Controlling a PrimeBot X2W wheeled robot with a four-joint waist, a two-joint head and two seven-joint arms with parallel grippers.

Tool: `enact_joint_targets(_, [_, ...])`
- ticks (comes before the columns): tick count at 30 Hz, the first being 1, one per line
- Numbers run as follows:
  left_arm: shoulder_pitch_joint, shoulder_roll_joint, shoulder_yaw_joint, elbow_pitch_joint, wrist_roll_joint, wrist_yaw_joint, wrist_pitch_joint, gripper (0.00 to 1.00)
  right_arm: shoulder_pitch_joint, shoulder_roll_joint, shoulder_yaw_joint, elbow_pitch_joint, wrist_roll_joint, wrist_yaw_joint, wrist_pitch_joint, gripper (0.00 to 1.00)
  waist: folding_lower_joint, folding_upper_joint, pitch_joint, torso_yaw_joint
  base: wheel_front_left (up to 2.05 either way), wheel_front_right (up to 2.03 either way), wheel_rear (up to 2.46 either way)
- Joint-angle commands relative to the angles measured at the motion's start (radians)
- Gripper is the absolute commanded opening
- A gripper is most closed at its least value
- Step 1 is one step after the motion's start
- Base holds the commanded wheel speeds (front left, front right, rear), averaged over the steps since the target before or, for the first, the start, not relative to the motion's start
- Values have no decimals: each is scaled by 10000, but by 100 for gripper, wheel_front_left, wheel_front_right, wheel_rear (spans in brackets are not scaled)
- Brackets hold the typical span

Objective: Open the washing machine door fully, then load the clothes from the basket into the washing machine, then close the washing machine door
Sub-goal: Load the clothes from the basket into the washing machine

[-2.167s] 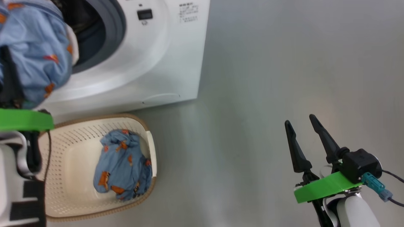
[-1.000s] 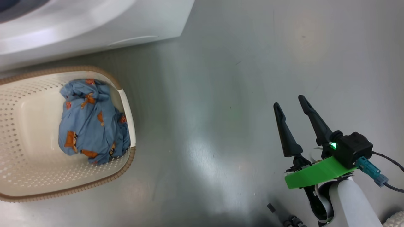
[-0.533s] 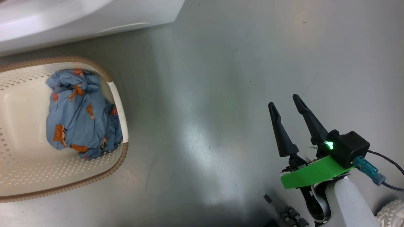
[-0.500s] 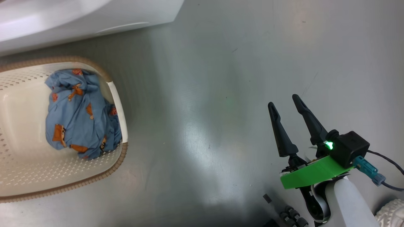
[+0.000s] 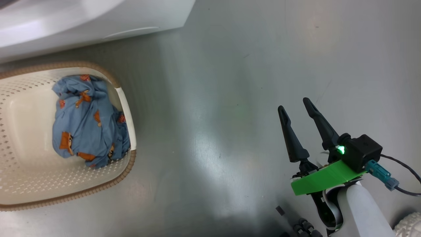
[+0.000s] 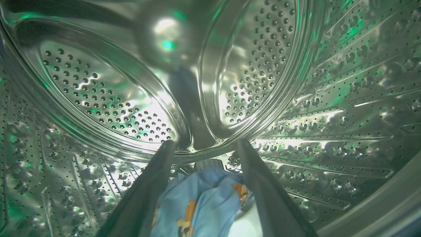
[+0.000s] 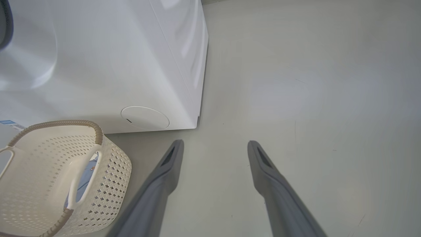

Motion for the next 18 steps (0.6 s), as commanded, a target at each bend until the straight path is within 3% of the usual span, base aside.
enact_joint_targets(1, [-18,450,141,-149,8,-78,-19,100,151,9,170,-139,73,27,-118,100,0,0,-108,47,0,0,0])
enact_joint_targets(18, [1237,-396,287,142,-342,-228,-20,100,10,9,-32,111,-118,27,-118,100,0,0,-1232,644,0,0,0])
